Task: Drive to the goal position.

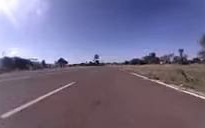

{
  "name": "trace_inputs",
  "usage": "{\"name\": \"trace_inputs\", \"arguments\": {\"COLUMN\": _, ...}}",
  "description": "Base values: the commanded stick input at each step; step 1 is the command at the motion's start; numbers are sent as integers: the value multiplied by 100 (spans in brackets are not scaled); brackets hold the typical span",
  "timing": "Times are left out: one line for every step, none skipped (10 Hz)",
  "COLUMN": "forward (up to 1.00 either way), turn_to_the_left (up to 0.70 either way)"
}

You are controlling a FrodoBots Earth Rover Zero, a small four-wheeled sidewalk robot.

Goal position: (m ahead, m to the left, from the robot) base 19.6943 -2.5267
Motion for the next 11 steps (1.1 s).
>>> {"name": "trace_inputs", "arguments": {"forward": 100, "turn_to_the_left": 0}}
{"name": "trace_inputs", "arguments": {"forward": 100, "turn_to_the_left": 0}}
{"name": "trace_inputs", "arguments": {"forward": 100, "turn_to_the_left": 0}}
{"name": "trace_inputs", "arguments": {"forward": 100, "turn_to_the_left": 0}}
{"name": "trace_inputs", "arguments": {"forward": 100, "turn_to_the_left": 0}}
{"name": "trace_inputs", "arguments": {"forward": 100, "turn_to_the_left": 0}}
{"name": "trace_inputs", "arguments": {"forward": 100, "turn_to_the_left": 0}}
{"name": "trace_inputs", "arguments": {"forward": 100, "turn_to_the_left": 0}}
{"name": "trace_inputs", "arguments": {"forward": 100, "turn_to_the_left": 0}}
{"name": "trace_inputs", "arguments": {"forward": 100, "turn_to_the_left": 0}}
{"name": "trace_inputs", "arguments": {"forward": 100, "turn_to_the_left": 0}}
